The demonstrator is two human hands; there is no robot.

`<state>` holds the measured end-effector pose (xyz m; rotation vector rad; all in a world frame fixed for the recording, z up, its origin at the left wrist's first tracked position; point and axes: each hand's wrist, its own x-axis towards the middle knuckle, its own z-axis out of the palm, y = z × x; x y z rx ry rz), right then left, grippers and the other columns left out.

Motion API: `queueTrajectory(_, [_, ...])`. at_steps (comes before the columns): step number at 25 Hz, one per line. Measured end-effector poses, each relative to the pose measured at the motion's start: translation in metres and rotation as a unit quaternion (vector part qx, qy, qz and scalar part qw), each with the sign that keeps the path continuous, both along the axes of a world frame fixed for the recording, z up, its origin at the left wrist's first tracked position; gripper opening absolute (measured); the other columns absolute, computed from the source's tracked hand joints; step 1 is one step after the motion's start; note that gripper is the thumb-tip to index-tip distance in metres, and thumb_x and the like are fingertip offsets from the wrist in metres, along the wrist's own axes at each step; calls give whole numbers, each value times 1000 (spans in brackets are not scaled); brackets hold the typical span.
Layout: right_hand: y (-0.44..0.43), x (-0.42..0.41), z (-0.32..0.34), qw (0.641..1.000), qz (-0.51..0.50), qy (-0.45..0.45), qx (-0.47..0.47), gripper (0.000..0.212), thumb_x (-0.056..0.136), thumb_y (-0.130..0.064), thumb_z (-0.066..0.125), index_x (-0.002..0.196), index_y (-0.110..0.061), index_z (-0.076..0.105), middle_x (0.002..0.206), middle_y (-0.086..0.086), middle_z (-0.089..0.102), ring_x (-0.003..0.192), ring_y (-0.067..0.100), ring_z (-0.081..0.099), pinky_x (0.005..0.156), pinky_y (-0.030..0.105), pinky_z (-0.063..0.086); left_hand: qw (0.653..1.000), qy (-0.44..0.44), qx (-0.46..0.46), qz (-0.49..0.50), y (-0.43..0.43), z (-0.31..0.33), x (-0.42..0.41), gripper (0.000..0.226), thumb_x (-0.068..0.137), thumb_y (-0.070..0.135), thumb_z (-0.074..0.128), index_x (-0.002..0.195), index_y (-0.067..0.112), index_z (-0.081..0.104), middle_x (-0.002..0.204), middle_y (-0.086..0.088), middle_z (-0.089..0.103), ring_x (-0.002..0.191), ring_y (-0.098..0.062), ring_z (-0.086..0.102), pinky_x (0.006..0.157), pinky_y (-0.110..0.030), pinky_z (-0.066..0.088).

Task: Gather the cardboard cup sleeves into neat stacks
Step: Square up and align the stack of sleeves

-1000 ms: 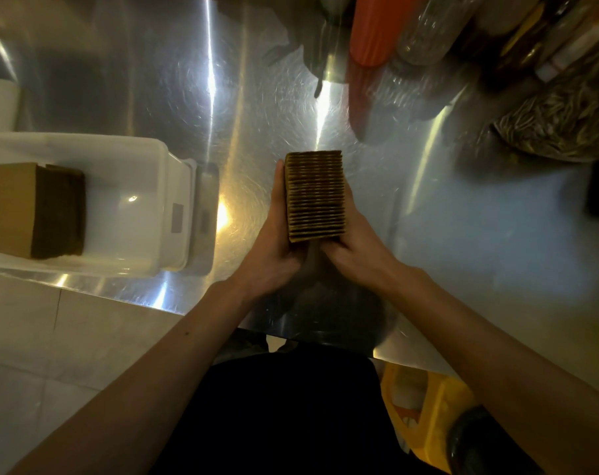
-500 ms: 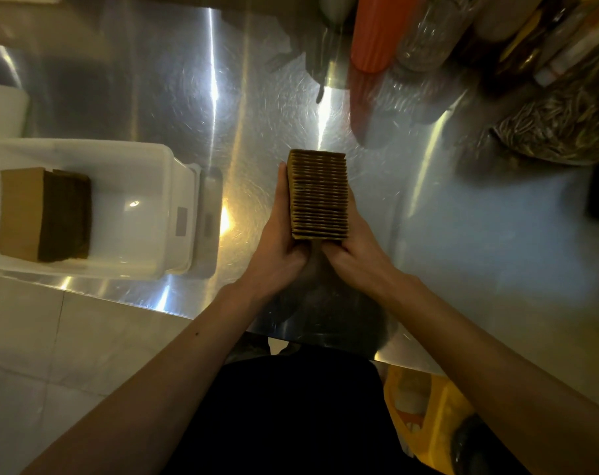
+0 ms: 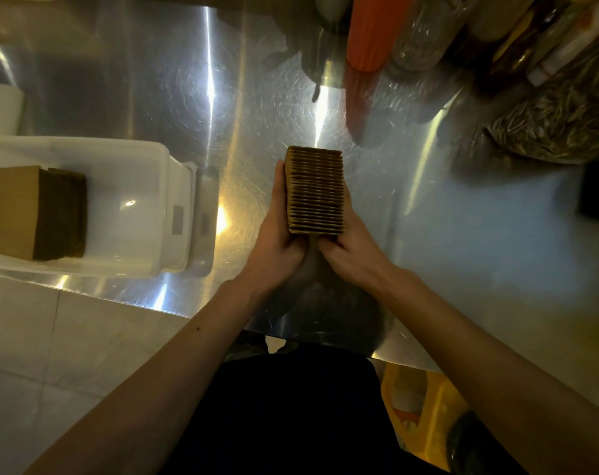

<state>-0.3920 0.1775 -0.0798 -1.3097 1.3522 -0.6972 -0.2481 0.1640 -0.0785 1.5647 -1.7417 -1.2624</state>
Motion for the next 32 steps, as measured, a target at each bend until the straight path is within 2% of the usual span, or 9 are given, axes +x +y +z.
queueTrajectory(5, [-1, 0, -4, 1000, 5, 5, 14, 68, 91, -34, 47, 149, -8, 21, 147, 10, 39, 118, -10, 36, 97, -4, 26, 1000, -2, 5, -14, -6, -3, -1, 66, 91, 3, 58, 141, -19, 21, 130, -23, 56, 98, 26, 50, 86, -1, 37])
queueTrajectory(8, [-2, -2, -3, 1000, 21, 9, 13, 72, 90, -42, 46, 149, -9, 21, 150, 10, 36, 124, -8, 33, 98, -3, 25, 998, 7, 17, -61, -12, 3, 5, 78, 88, 26, 57, 140, -19, 21, 135, -28, 51, 107, 19, 50, 95, -7, 37])
queueTrajectory(11, [-4, -4, 0, 999, 38, 15, 4, 75, 93, -42, 48, 152, -15, 11, 158, 4, 22, 141, 5, 23, 113, 10, 21, 989, 11, 24, -142, -18, 10, 15, 92, 86, 30, 61, 146, -14, 7, 147, -28, 36, 133, -12, 43, 112, -26, 33])
queueTrajectory(13, [-4, -5, 3, 998, 52, 35, -9, 77, 95, -33, 52, 153, -16, 4, 160, 2, 12, 141, 0, 14, 112, 5, 13, 986, 9, 5, -167, -20, 14, 20, 93, 86, 28, 65, 149, -6, 5, 152, -25, 29, 139, -27, 37, 116, -35, 29])
queueTrajectory(18, [-6, -12, 6, 995, 85, 55, -20, 79, 94, -25, 57, 153, -14, 5, 160, 4, 13, 144, 11, 18, 108, 3, 12, 989, 2, -4, -147, -19, 21, 19, 84, 84, 12, 73, 140, 22, 11, 136, 0, 40, 121, 0, 44, 100, -7, 34])
queueTrajectory(21, [-10, -21, 10, 993, 111, 47, -22, 82, 92, -21, 59, 153, -13, 5, 159, 3, 14, 139, 1, 19, 103, -1, 14, 988, 2, 2, -157, -25, 21, 24, 78, 83, 15, 72, 140, 13, 18, 134, -1, 43, 123, -8, 47, 97, -10, 39])
queueTrajectory(25, [-16, -30, 17, 994, 103, 0, -46, 89, 86, -17, 70, 150, -20, 9, 148, -8, 30, 133, -9, 32, 108, 10, 26, 984, -4, -3, -176, -32, 20, 25, 82, 79, 22, 73, 140, 5, 20, 136, -6, 45, 125, -17, 49, 97, -13, 41])
queueTrajectory(30, [-18, -33, 18, 998, 67, -4, -10, 87, 81, -27, 74, 148, -25, 18, 147, -1, 41, 134, 13, 42, 113, 38, 34, 984, -5, 16, -175, -35, 22, 22, 88, 77, 30, 79, 140, 10, 21, 138, -7, 46, 123, -16, 51, 97, -12, 41])
queueTrajectory(32, [-15, -34, 20, 998, 64, -13, -1, 86, 81, -27, 75, 147, -24, 20, 148, 0, 41, 135, 15, 41, 113, 41, 34, 984, -15, 32, -176, -36, 30, 24, 91, 74, 38, 80, 140, 13, 22, 136, -4, 48, 121, -12, 52, 95, -11, 41])
